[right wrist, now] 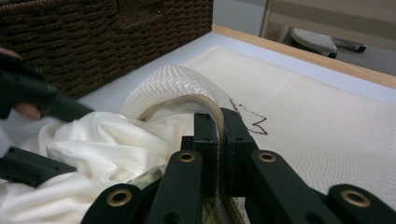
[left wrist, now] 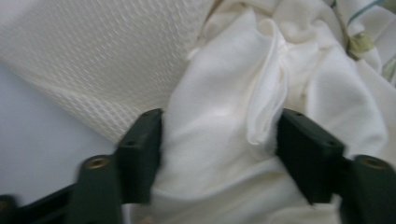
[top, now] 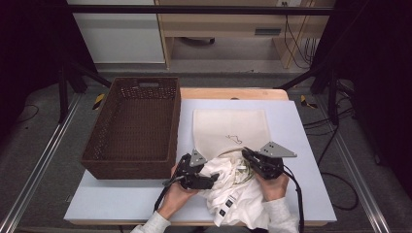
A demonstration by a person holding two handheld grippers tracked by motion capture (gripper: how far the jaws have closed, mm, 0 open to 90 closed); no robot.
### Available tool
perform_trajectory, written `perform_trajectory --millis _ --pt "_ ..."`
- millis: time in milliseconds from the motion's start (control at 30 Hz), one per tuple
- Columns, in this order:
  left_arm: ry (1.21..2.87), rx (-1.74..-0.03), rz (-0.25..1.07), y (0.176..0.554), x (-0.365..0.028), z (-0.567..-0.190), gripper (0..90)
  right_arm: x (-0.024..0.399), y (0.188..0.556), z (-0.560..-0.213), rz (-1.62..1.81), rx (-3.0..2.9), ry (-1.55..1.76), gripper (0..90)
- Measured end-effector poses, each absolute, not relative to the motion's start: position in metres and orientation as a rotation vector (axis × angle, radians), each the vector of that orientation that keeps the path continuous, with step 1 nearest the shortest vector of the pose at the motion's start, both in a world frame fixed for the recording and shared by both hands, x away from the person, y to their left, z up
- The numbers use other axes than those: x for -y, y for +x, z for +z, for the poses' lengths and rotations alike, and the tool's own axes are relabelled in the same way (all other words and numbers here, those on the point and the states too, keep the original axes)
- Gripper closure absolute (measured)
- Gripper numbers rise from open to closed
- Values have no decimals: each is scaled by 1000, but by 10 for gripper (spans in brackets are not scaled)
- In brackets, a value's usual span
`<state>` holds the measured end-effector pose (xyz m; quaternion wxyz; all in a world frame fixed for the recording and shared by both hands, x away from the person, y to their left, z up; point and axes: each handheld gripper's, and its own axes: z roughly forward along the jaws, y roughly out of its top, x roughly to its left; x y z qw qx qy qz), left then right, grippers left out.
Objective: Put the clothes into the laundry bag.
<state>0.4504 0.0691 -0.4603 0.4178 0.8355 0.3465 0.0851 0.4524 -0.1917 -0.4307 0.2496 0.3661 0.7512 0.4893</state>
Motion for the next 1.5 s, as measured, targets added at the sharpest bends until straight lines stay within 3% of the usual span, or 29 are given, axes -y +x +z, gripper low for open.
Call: perform_trajectory --millis 67,133,367,567,667,867,1167,1300,1433,1500 --pt "2091 -848 194 449 -69 -459 602 191 453 -431 1332 -2045 1000 865" --pt "2081 -798 219 443 -67 -452 692 192 453 -431 1333 -2044 999 864" --pt "2057 -683 252 433 -38 -431 728 188 453 -432 1362 -2043 999 865" --pt "2084 -737 294 454 -9 -434 707 190 452 -430 1396 -2032 990 866" --pt "2134 -778 388 471 -1 -445 696 191 450 -427 1416 -2025 977 866" --pt "2131 -796 408 479 -1 -453 657 190 449 -427 1372 -2037 969 865" --pt "2086 -731 376 442 -36 -426 318 192 449 -426 1374 -2035 983 864" --pt "2113 -725 354 430 -53 -430 264 191 448 -427 1371 -2037 981 864" --pt "2153 -756 324 428 -54 -455 263 188 449 -429 1364 -2049 978 863" --pt "2153 -766 291 428 -51 -464 371 187 449 -429 1357 -2056 975 863"
